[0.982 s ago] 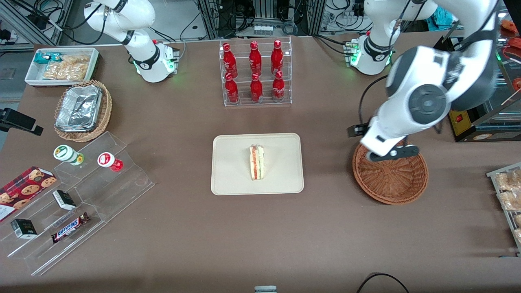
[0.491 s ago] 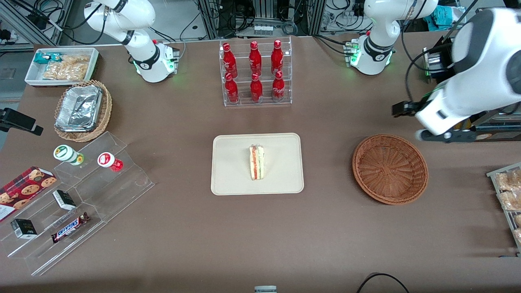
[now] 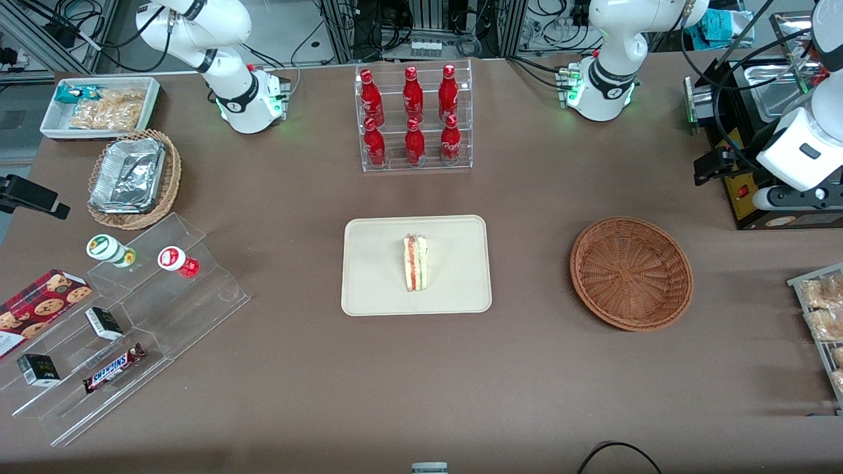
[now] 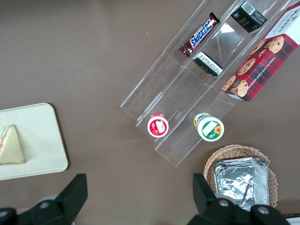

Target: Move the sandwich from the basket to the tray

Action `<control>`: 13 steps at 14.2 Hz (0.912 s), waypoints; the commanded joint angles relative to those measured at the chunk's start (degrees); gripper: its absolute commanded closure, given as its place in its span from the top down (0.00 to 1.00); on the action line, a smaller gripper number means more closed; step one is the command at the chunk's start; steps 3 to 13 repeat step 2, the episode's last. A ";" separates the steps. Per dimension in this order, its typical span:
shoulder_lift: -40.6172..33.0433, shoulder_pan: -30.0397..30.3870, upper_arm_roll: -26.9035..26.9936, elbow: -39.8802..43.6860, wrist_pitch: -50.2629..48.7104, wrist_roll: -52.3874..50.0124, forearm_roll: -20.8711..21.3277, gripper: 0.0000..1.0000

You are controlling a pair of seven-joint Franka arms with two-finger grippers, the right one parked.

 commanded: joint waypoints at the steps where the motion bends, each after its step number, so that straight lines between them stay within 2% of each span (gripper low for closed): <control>1: -0.32 -0.48 0.50 0.48 -0.09 0.18 0.14 1.00; 13: -0.23 -0.57 0.50 0.48 0.00 0.09 0.23 1.00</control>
